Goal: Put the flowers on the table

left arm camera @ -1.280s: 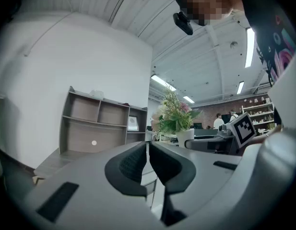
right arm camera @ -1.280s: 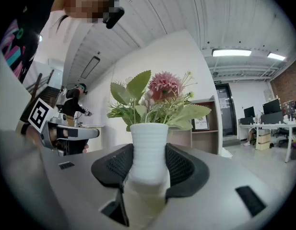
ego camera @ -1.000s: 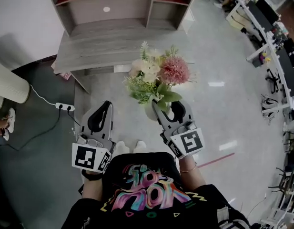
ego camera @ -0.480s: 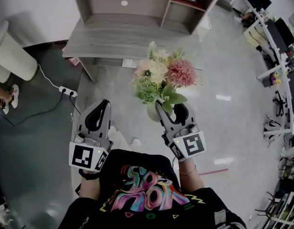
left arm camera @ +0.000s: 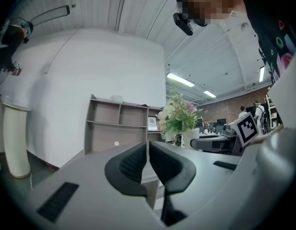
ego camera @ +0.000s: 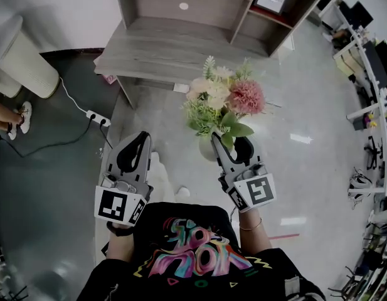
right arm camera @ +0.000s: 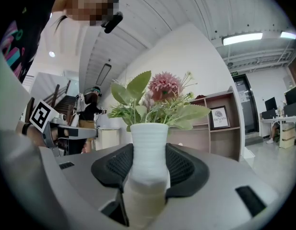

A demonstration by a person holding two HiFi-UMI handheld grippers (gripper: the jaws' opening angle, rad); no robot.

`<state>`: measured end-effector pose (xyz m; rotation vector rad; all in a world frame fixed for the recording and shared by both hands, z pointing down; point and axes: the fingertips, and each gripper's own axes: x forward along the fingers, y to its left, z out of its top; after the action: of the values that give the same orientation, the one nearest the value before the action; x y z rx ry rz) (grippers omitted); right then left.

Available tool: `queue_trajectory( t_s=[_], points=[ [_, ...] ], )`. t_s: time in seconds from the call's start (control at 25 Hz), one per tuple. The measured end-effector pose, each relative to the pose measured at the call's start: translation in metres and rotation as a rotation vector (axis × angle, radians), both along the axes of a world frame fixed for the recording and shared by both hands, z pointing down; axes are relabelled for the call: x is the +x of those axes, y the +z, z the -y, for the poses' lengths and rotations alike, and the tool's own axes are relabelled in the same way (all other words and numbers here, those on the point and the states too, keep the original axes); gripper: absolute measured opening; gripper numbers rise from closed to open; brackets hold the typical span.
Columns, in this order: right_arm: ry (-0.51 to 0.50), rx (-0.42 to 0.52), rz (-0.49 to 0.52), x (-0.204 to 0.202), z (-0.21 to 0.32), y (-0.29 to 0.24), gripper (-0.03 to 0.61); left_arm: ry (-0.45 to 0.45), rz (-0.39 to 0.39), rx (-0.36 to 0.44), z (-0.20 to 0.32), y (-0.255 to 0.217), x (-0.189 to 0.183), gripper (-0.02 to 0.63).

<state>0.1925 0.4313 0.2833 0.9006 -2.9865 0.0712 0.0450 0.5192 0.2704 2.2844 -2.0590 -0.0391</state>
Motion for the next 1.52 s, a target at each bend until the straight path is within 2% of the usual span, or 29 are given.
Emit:
queue_trajectory(
  t_s=[0.08,0.16,0.36,0.48,0.64,0.92,1.04,1.52],
  points=[
    [0.009,0.002,0.003,-0.047,0.048,-0.044,0.224,0.01,0.006,0.003,0.051,-0.047,-0.048,0.035],
    [0.02,0.004,0.008,-0.083,0.072,-0.055,0.224,0.024,0.008,0.007,0.077,-0.057,-0.085,0.035],
    [0.058,0.013,0.033,-0.106,0.068,-0.048,0.224,0.074,0.006,0.013,0.08,-0.044,-0.109,0.035],
    [0.098,0.018,0.048,-0.135,0.103,-0.053,0.224,0.118,0.007,0.016,0.118,-0.047,-0.14,0.035],
    [0.161,0.021,0.008,-0.166,0.15,-0.058,0.224,0.161,0.005,0.014,0.166,-0.056,-0.177,0.035],
    [0.213,0.027,0.028,-0.173,0.151,-0.067,0.224,0.232,0.012,0.002,0.171,-0.059,-0.185,0.035],
    [0.256,0.01,0.003,-0.178,0.153,-0.07,0.224,0.267,0.02,-0.013,0.172,-0.067,-0.194,0.035],
    [0.279,-0.004,-0.021,-0.185,0.179,-0.049,0.224,0.3,-0.003,-0.043,0.202,-0.042,-0.194,0.035]
  ],
)
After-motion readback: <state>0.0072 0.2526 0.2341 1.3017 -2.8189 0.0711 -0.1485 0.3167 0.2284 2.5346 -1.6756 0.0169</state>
